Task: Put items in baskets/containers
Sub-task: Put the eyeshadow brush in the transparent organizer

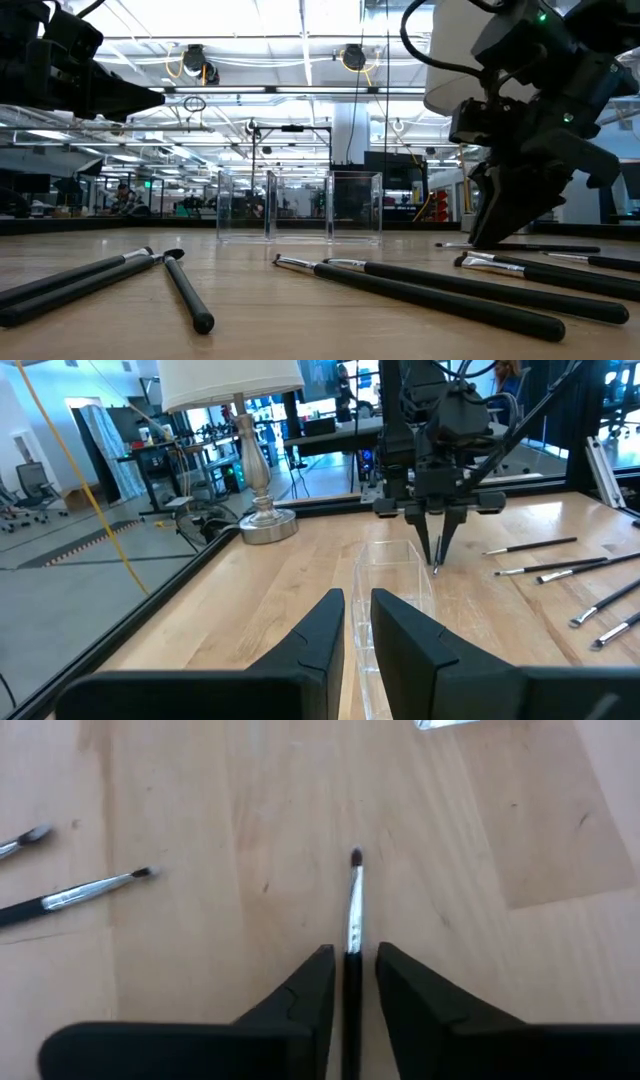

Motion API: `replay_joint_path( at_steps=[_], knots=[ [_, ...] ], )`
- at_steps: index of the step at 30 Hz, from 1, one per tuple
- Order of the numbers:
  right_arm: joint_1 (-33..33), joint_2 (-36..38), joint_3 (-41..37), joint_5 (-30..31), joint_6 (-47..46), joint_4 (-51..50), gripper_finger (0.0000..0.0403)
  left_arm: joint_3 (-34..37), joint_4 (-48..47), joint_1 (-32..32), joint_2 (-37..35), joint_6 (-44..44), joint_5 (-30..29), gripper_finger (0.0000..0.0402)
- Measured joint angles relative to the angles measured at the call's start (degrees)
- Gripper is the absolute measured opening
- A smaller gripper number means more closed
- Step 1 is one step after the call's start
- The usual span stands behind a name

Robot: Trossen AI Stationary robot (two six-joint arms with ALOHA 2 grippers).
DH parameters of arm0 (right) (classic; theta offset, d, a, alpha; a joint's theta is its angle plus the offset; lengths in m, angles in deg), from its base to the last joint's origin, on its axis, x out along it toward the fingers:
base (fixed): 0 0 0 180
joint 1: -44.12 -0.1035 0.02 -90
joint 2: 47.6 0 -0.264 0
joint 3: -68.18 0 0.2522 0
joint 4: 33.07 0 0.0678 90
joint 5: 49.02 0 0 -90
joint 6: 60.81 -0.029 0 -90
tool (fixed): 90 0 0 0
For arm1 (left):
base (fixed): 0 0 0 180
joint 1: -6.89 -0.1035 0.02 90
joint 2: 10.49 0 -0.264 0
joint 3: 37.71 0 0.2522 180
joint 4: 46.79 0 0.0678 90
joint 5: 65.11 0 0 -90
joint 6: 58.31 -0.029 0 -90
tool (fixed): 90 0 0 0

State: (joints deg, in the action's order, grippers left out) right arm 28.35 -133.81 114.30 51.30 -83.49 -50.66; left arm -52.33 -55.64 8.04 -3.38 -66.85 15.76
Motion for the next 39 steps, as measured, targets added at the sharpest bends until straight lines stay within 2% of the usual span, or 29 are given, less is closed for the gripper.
replay_joint_path(
  at_steps=[8, 14, 18, 25, 29, 39],
  knots=[
    [-0.1, 8.5, 0.1, -3.9, -0.2, -2.9, 0.0105, 0.0, 0.0, 0.0, 0.0, 0.0, 0.0, 0.0065],
    [-0.1, 10.5, 7.3, -5.7, -1.3, -18.4, 0.0133, 0.0, 0.0, 0.0, 0.0, -0.3, 0.0, 0.0065],
    [1.4, 6.3, 13.7, -6.5, -0.6, -25.9, 0.0147, 0.0, 0.0, 0.0, 0.0, -0.4, 0.0, 0.0065],
    [4.2, -6.4, 25.8, -6.5, 1.3, -41.9, 0.0155, 0.0, 0.0, 0.0, 0.0, -0.4, 0.0, 0.0065],
    [5.0, -10.4, 26.4, -10.1, 0.9, -40.1, 0.0155, 0.0, 0.0, 0.0, 0.0, -0.4, 0.0, 0.0065],
    [5.3, -17.0, 26.4, -10.5, 0.9, -37.6, 0.0155, 0.0, 0.0, 0.0, 0.0, -0.4, 0.0, 0.0065]
  ],
)
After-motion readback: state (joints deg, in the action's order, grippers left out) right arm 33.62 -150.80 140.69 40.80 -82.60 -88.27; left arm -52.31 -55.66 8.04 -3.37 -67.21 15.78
